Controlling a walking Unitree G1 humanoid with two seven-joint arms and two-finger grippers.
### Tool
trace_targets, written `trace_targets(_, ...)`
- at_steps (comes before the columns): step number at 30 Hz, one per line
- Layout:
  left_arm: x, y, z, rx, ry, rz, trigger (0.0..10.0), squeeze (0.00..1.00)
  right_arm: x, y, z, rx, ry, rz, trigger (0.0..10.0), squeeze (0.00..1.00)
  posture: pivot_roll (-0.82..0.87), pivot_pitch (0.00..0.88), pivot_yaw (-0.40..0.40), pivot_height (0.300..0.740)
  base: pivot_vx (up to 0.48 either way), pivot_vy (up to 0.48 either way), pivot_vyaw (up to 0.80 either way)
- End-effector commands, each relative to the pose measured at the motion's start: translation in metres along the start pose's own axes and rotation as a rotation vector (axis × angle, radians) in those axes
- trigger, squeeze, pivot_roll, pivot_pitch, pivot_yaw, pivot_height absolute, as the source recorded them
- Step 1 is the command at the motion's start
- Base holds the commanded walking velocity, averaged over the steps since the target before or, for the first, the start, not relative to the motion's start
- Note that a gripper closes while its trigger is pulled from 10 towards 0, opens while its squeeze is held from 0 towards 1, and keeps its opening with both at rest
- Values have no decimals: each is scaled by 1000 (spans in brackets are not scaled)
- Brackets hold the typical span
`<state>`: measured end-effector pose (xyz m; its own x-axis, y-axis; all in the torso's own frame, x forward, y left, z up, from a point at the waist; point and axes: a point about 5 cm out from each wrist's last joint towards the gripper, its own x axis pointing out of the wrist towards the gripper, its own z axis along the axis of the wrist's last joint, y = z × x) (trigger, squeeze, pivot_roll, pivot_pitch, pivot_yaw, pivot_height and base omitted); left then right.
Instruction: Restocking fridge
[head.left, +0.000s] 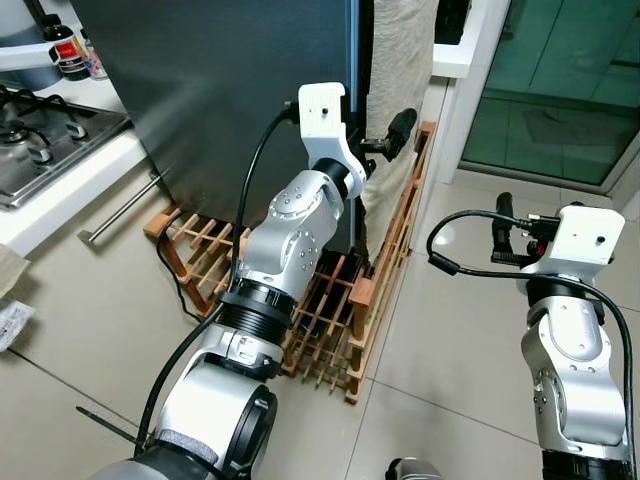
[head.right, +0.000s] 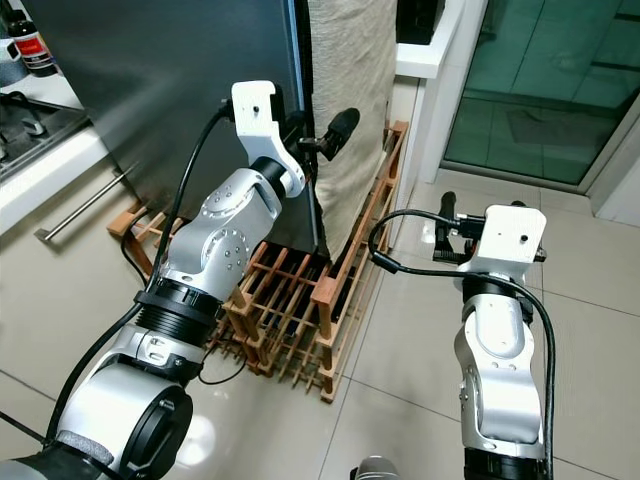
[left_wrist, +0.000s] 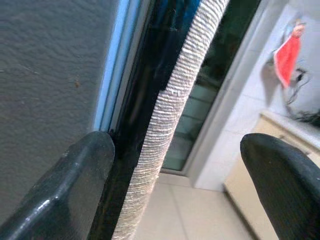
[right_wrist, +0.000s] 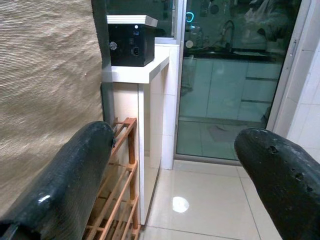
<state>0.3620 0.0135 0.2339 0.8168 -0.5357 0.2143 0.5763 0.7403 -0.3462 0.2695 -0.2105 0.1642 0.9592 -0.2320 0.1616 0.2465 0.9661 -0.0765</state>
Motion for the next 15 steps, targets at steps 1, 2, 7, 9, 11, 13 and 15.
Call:
trace_targets(1, 16, -60, -4, -126, -2, -196, 10000, 0, 1, 3, 0, 1, -4, 4, 10000, 200, -211, 40, 90, 740, 0, 0, 0)
trace_targets(2, 16, -67, -4, -154, -1, -251, 10000, 0, 1, 3, 0, 1, -4, 3, 10000, 196, -212, 41, 89, 740, 0, 0, 0)
trace_targets(7, 12, -84, 0, -226, -17, -413, 10000, 0, 1, 2, 0, 2, -3, 0, 10000, 196, -209, 42, 85, 740, 0, 0, 0)
trace_targets(9, 8, -96, 3, -268, -29, -513, 10000, 0, 2, 1, 0, 1, -2, -2, 10000, 192, -211, 43, 86, 740, 0, 0, 0)
trace_targets(11, 0, -113, 8, -351, -47, -652, 10000, 0, 3, -2, -1, 1, 0, -11, 10000, 196, -213, 42, 87, 740, 0, 0, 0)
trace_targets(13, -2, -117, 9, -372, -51, -681, 10000, 0, 4, -3, -1, 1, 1, -14, 10000, 196, -213, 42, 87, 740, 0, 0, 0)
trace_targets(15, -5, -126, 13, -420, -56, -734, 10000, 0, 4, -3, 0, 1, 0, -19, 10000, 196, -220, 41, 91, 740, 0, 0, 0)
